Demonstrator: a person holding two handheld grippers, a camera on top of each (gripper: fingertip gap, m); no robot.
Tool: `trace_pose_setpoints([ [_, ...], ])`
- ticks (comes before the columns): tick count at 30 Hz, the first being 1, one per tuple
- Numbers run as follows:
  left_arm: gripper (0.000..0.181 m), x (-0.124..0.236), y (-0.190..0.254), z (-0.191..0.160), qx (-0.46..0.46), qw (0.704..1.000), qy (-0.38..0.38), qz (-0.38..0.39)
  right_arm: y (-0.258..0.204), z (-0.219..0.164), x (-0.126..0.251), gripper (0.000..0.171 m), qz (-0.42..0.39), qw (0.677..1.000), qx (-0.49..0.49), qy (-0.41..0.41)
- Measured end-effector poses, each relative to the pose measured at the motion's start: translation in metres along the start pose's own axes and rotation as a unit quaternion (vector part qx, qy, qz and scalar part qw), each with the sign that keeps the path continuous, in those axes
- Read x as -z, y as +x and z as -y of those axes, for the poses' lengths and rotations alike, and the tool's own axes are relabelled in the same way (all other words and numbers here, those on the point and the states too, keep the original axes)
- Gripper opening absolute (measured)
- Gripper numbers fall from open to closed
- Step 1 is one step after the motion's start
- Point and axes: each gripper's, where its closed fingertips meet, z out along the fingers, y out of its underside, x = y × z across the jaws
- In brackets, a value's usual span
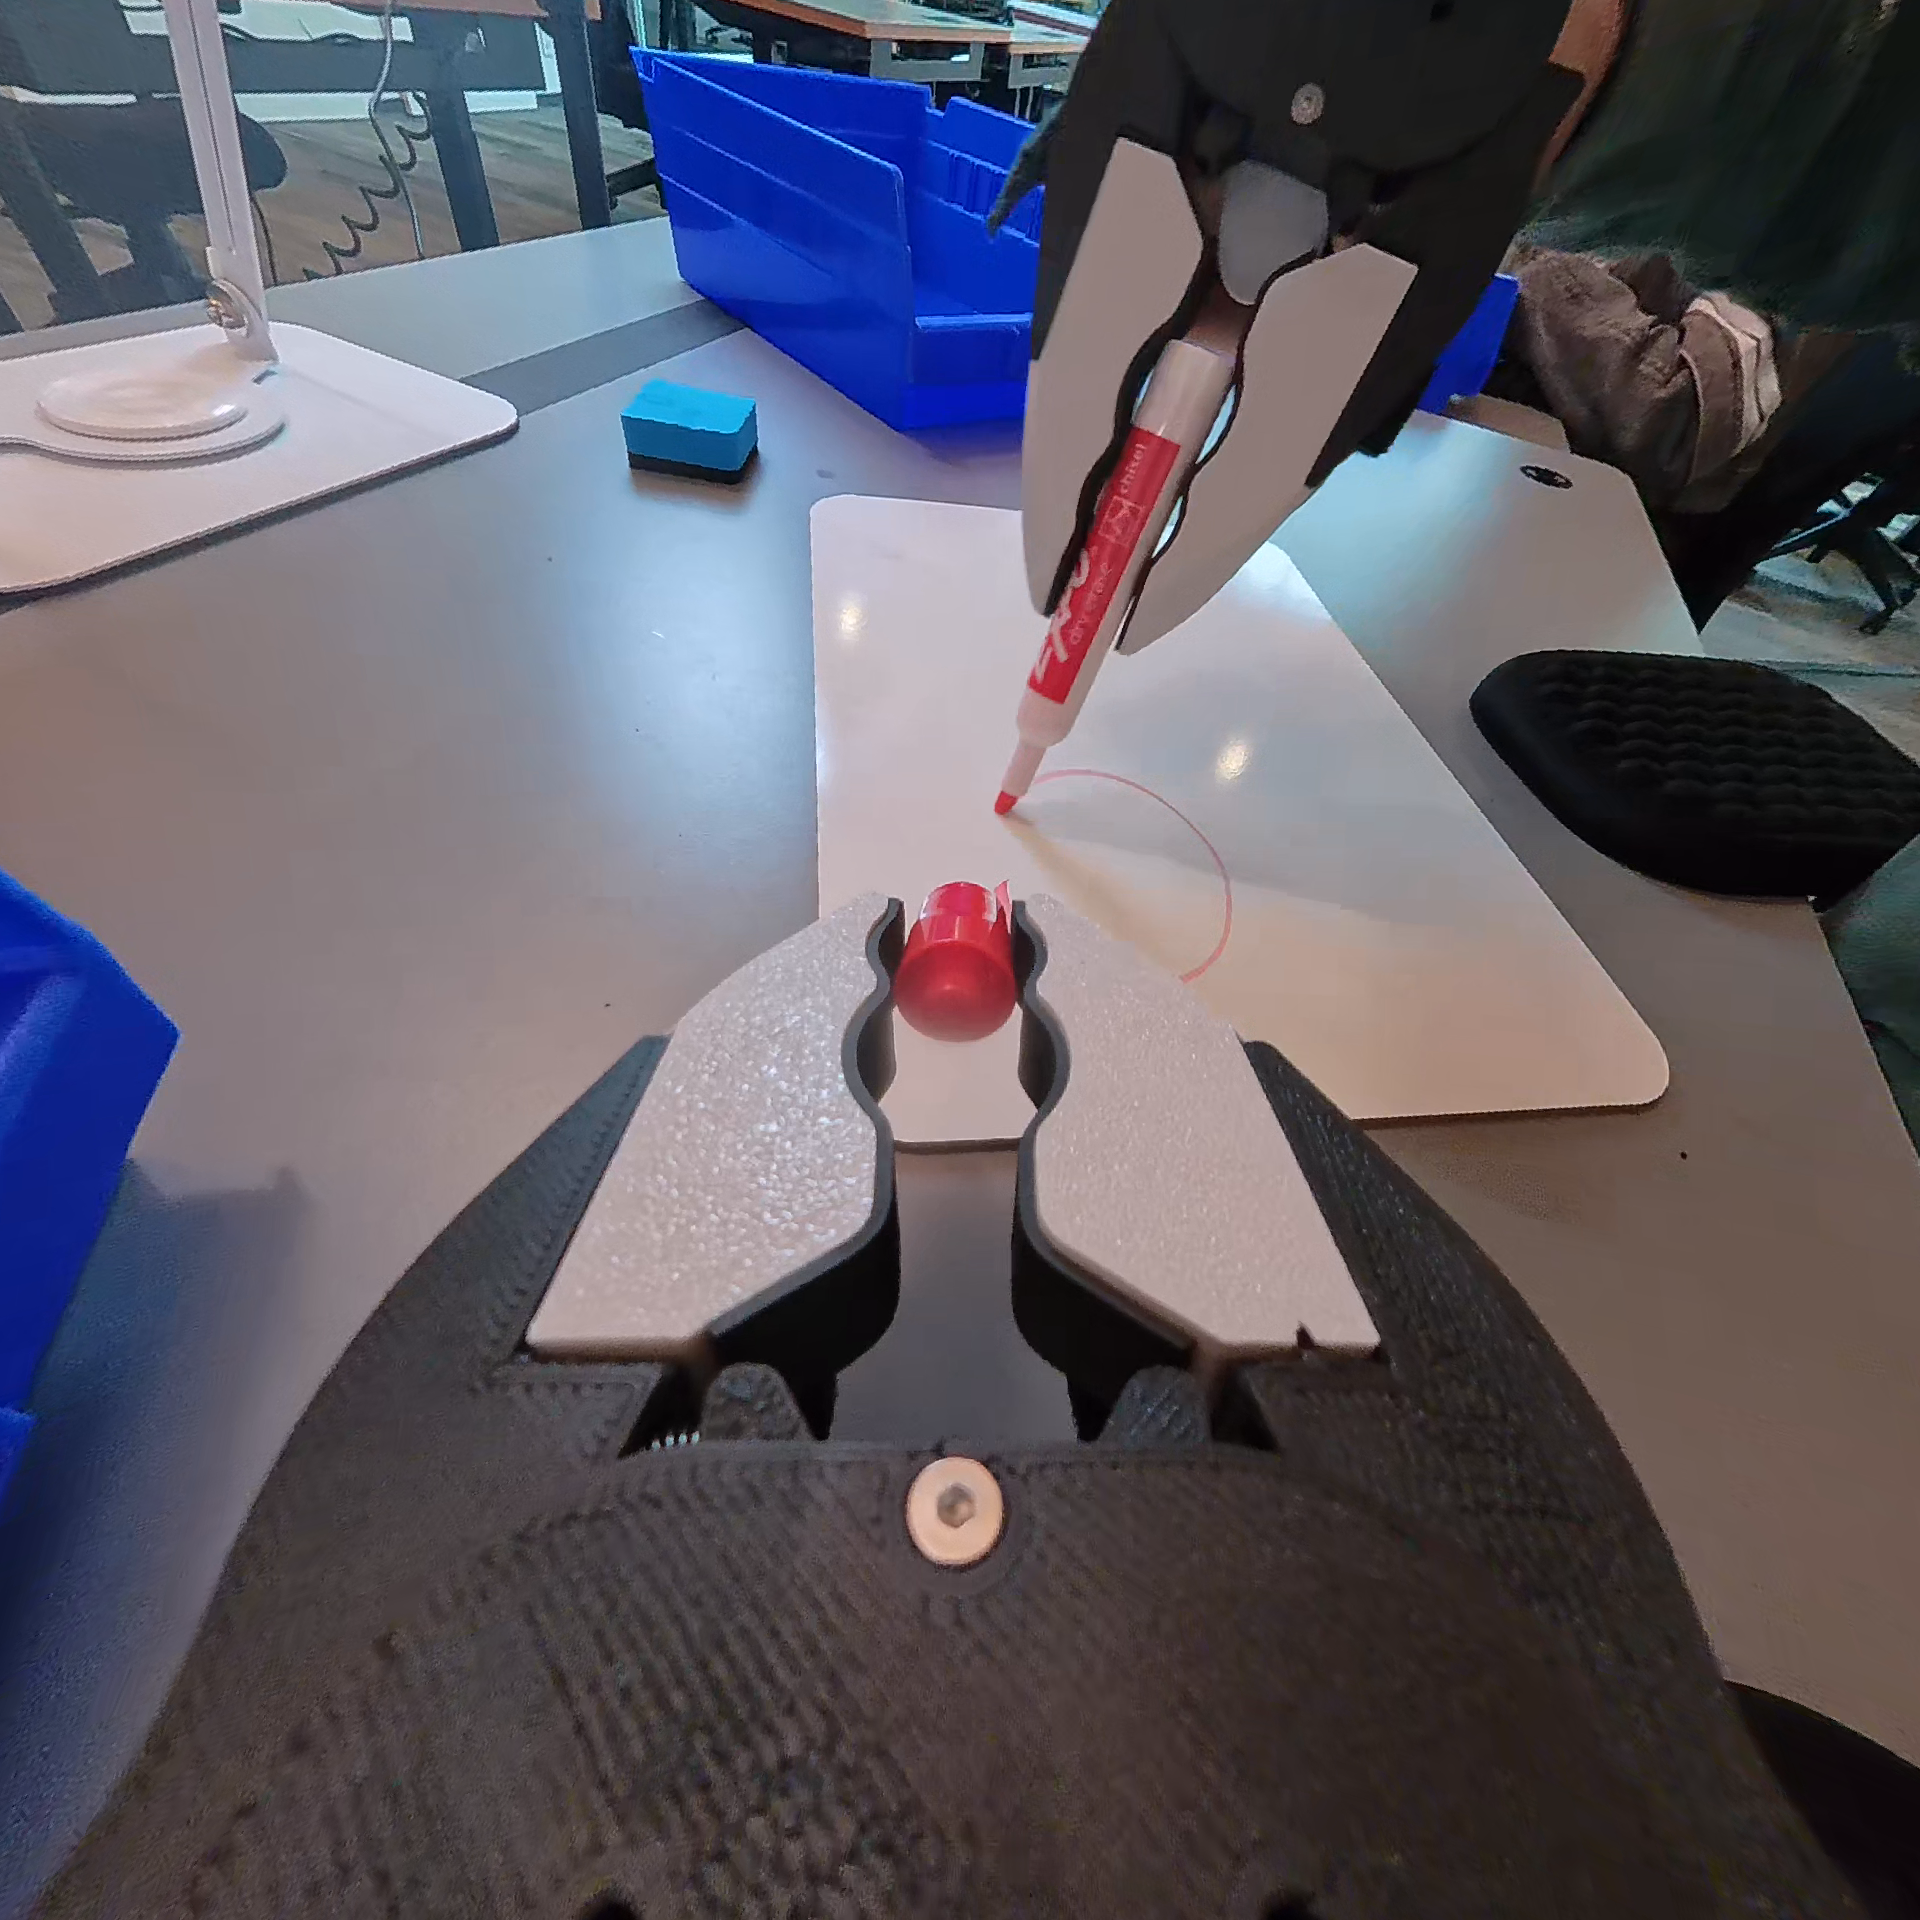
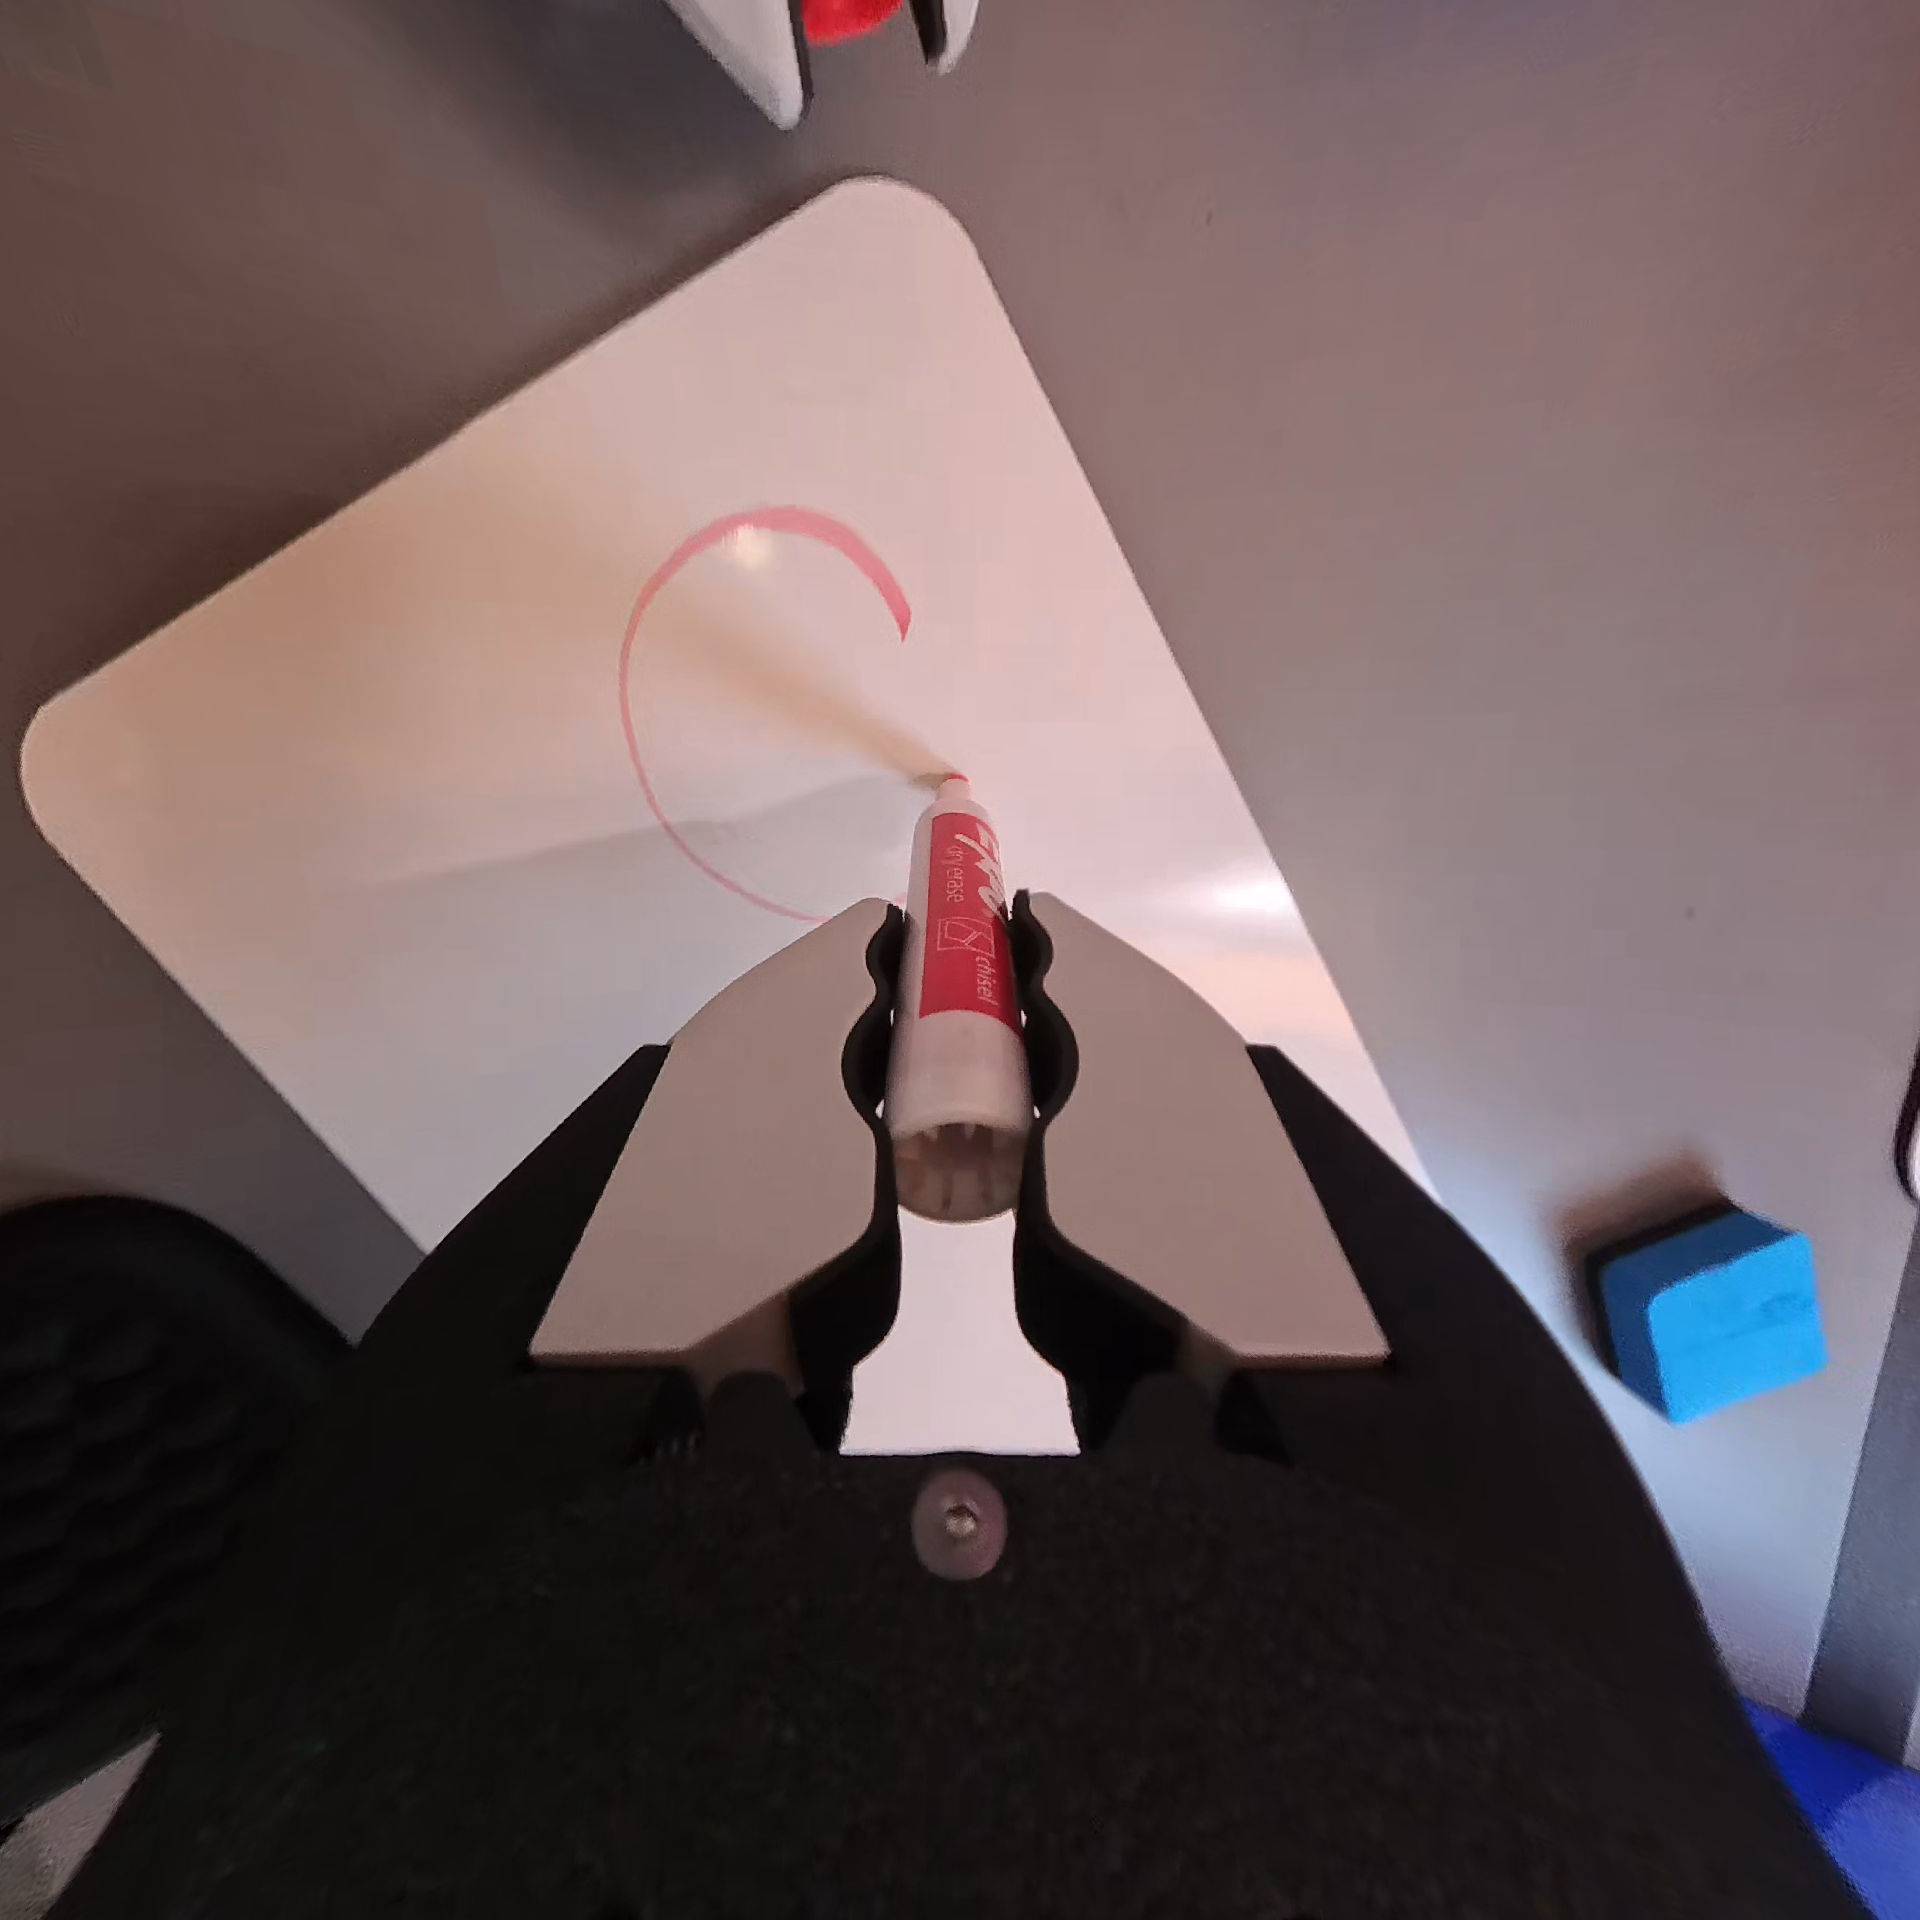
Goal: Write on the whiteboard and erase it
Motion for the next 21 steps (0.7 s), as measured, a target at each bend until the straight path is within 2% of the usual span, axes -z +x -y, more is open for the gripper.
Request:
trace_pose_setpoints([
  [6, 0.019, 0.0, 0.001, 0.0, 0.0, 1.0, -0.002, -0.004, -0.006, 0.036, -0.014, 0.02, 0.02, 0.999, 0.031, 0.032],
  [9, 0.019, 0.0, 0.001, -0.001, 0.0, 1.0, -0.002, -0.005, -0.007, 0.042, -0.009, 0.02, 0.019, 0.998, 0.035, 0.05],
  [14, 0.019, 0.0, 0.001, 0.0, 0.003, 1.0, 0.0, -0.006, 0.008, 0.013, 0.016, 0.02, -0.005, 0.998, -0.012, 0.06],
  [21, 0.019, 0.001, -0.001, 0.001, 0.006, 1.0, 0.005, -0.004, 0.01, -0.018, 0.023, 0.02, -0.022, 0.997, -0.039, 0.059],
])
